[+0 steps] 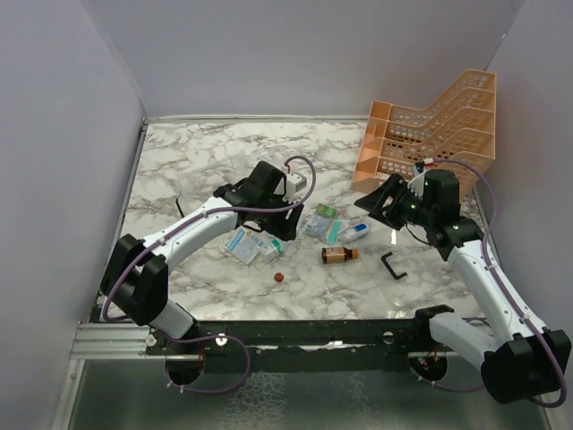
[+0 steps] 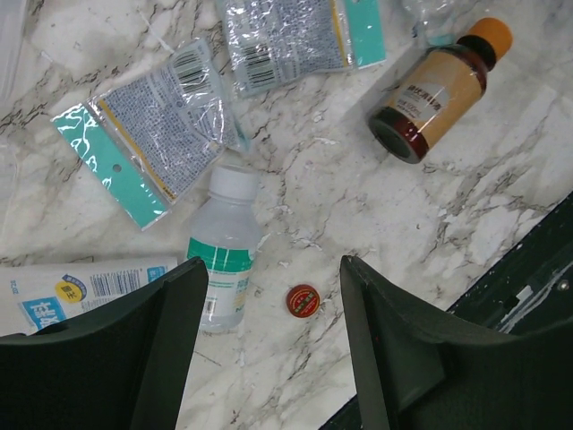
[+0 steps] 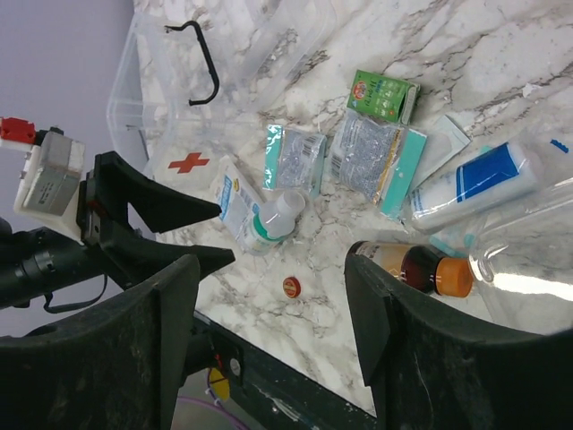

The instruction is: Organize the medicine kit

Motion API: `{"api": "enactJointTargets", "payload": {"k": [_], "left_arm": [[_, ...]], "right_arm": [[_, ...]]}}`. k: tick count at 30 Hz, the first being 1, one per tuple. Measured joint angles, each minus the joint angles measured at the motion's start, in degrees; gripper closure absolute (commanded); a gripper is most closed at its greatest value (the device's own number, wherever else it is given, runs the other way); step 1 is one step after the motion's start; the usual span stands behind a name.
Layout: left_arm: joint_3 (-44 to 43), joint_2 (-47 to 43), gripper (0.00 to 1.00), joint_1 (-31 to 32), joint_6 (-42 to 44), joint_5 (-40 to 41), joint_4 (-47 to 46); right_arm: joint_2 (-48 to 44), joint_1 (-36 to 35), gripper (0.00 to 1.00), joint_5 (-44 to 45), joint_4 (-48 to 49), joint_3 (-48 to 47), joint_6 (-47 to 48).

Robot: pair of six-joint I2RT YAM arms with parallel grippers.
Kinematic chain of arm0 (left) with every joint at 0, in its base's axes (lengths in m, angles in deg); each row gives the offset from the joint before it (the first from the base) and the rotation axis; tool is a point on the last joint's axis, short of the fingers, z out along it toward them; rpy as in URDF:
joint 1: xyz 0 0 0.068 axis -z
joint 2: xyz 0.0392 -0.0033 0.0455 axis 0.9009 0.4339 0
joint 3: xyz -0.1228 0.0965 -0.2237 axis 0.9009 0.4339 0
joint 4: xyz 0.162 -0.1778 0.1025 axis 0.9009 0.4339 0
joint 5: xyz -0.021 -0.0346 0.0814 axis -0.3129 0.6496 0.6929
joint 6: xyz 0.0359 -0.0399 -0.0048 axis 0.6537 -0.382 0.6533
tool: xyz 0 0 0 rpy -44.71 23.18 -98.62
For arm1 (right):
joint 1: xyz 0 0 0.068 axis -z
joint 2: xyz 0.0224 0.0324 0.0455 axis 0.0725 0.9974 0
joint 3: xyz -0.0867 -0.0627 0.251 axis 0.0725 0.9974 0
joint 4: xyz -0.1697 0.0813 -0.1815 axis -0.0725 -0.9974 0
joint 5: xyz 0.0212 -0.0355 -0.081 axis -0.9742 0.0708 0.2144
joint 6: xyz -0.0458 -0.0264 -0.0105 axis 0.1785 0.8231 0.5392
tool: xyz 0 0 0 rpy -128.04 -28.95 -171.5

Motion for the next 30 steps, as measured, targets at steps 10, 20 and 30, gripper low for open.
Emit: {"api": "enactJointTargets", "payload": {"k": [10, 20, 30], "left_arm": [[1.9, 5.6, 0.47, 0.0, -0.6, 4.0, 0.2], [3.2, 7.9, 0.42, 0.0, 0.5, 6.5, 0.4], [3.2, 11.4, 0.48, 0.0, 1.4, 7.7, 0.3]], "right_arm": [[-0.7, 0.0, 0.27, 3.4, -4.7, 0.1, 0.9], [-2.3, 0.0, 0.26, 4.7, -6.2, 2.1, 1.5], [-2.8, 0.0, 0.24, 5.4, -6.3, 2.3, 1.5]]}}
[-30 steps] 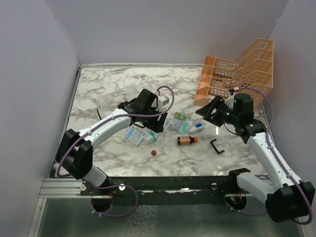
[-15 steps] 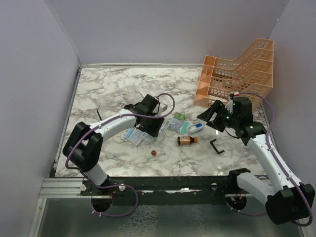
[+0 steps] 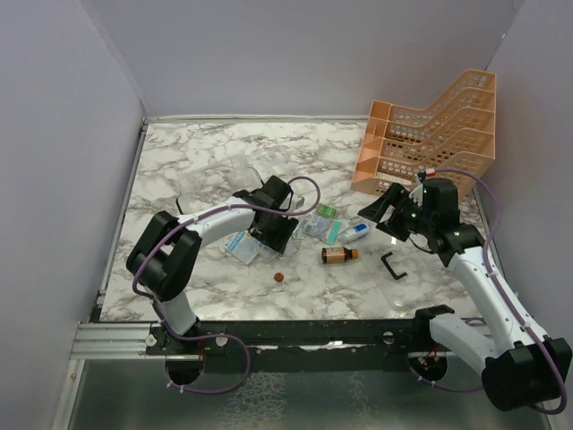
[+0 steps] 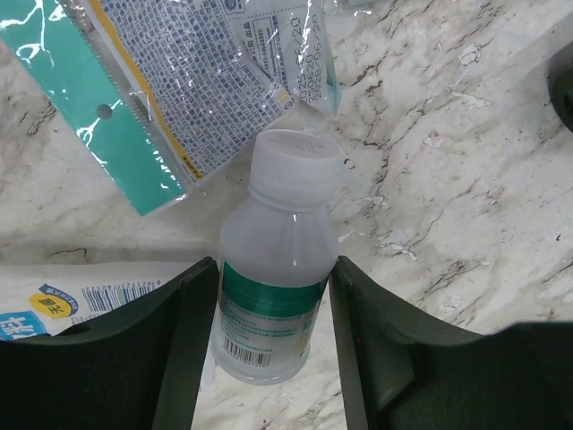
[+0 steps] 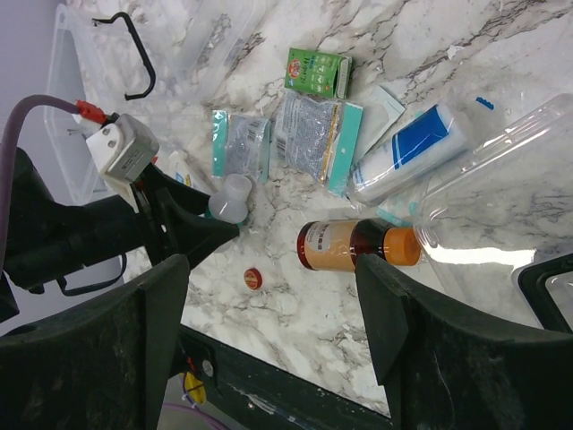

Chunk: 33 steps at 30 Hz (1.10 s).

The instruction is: Organize the medicine kit

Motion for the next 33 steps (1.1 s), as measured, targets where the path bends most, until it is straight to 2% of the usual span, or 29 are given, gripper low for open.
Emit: {"api": "enactJointTargets", "payload": {"k": [8, 15, 20, 28, 33], "left_arm": [[-0.1, 0.8, 0.62, 0.1, 0.6, 0.2, -0.1], [-0.1, -0.8, 0.64, 0.2, 1.8, 0.1, 0.2], [-0.9, -6.6, 0.64, 0.2, 2.5, -0.3, 1.3], [-8.0, -15.1, 0.63, 0.0, 0.8, 0.1, 0.4], [-11.4, -17.2, 0.63, -2.1, -1.6, 2.2, -0.9]], "right_arm": [[-0.3, 0.0, 0.27, 0.9, 0.0, 1.0, 0.0], [-1.6, 0.0, 0.28, 3.1, 0.0, 1.0, -0.1], [-2.6, 0.0, 0.29, 4.5, 0.0, 1.0, -0.1], [-2.6, 0.0, 0.29, 5.0, 0.1, 0.9, -0.3], [-2.6, 0.0, 0.30, 5.2, 0.5, 0.9, -0.3]]}}
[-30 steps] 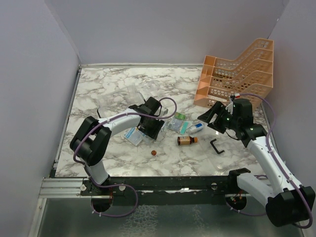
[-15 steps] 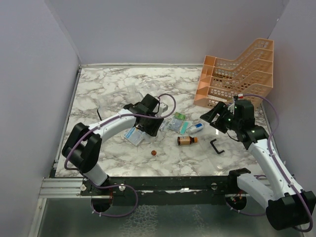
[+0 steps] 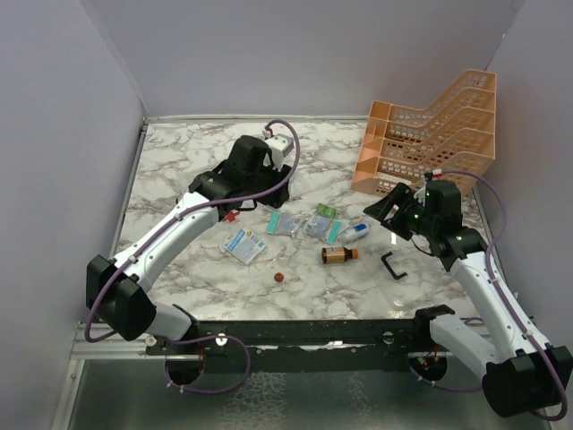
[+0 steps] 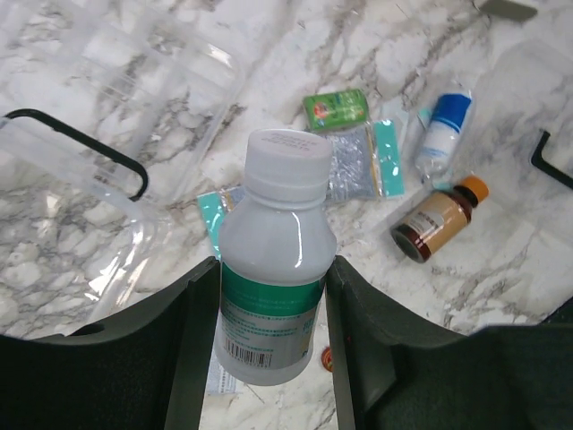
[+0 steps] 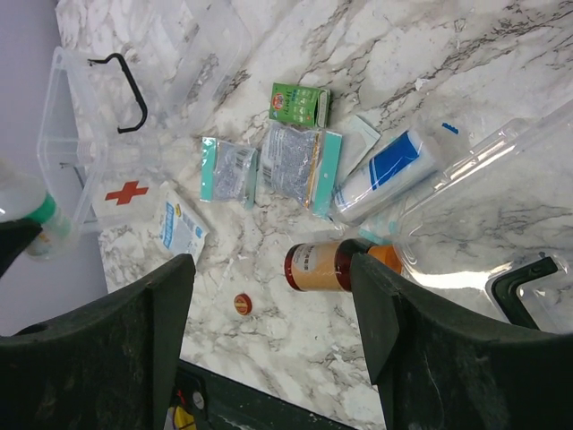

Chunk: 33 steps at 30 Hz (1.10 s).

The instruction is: Organize the medicine kit

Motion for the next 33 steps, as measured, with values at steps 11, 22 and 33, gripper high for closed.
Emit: {"api": "enactJointTargets", "payload": {"k": [11, 22, 33], "left_arm": [[-0.2, -1.1, 0.62, -14.4, -12.7, 5.7, -1.8], [6.1, 1.6, 0.62, -23.3, -28.3, 7.5, -5.4], [10.2, 10.0, 0.62, -23.1, -40.7, 7.1, -13.6]], "right_arm": [[0.5, 0.0, 0.32, 0.1, 0.4, -0.9, -0.4], [1.6, 0.0, 0.32, 0.1, 0.4, -0.9, -1.3], [3.8, 0.0, 0.32, 0.0, 1.3, -0.9, -1.5]]}}
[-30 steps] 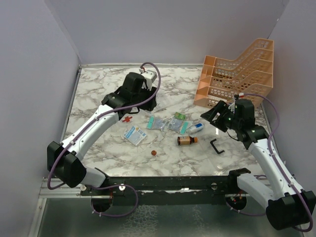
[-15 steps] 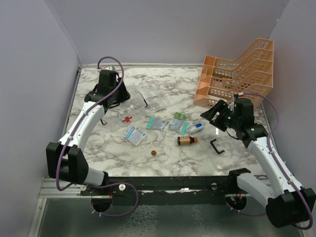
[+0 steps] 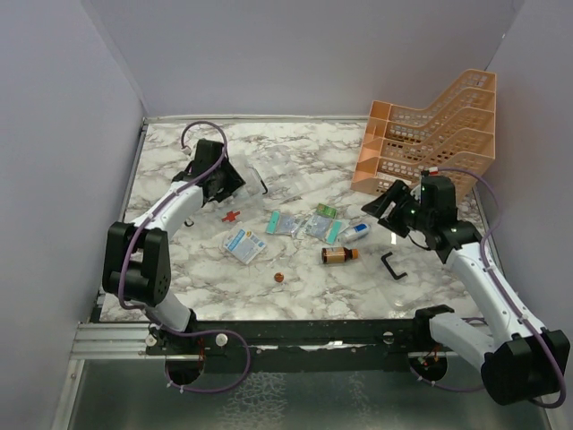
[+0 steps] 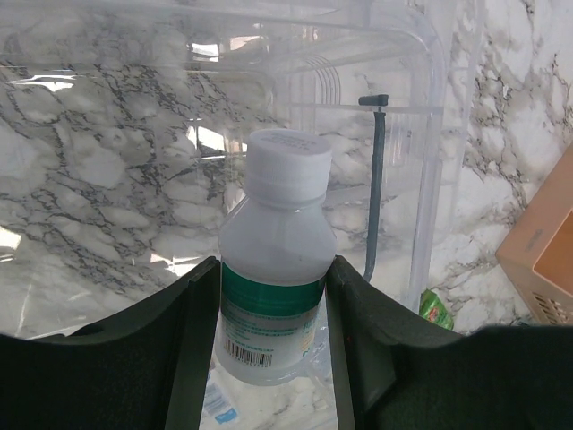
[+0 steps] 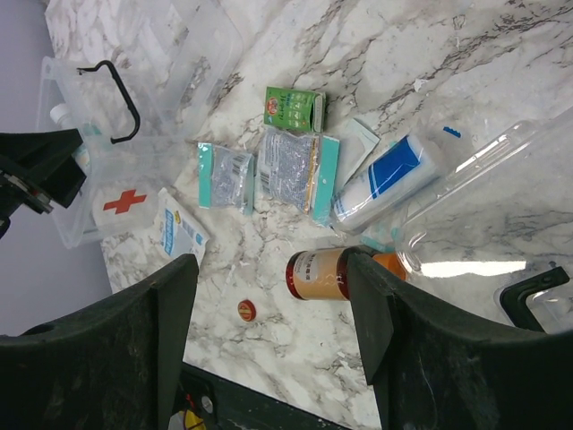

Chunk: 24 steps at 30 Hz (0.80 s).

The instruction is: Organize the medicine kit

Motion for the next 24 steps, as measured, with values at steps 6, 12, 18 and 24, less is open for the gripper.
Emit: {"api": "enactJointTargets", "payload": {"k": [6, 12, 18, 24], "left_arm": [[0.1, 3.9, 0.58, 0.6, -3.0, -0.5, -2.9], [-0.2, 8.0, 0.58, 2.0, -3.9, -1.0, -4.2], [-0.6, 11.4, 0.57, 3.8, -3.5, -0.9, -3.8], [-2.1, 12.7, 0.47, 4.5, -2.8, -1.2, -3.8]], "right_arm": [[3.0, 0.0, 0.32, -0.9, 2.1, 0.0, -0.3], [5.3, 0.0, 0.32, -1.7, 3.9, 0.0, -0.3], [6.4, 0.0, 0.33, -1.9, 4.9, -0.1, -0.3], [7.8, 0.0, 0.33, -1.9, 5.9, -0.5, -0.3]]}}
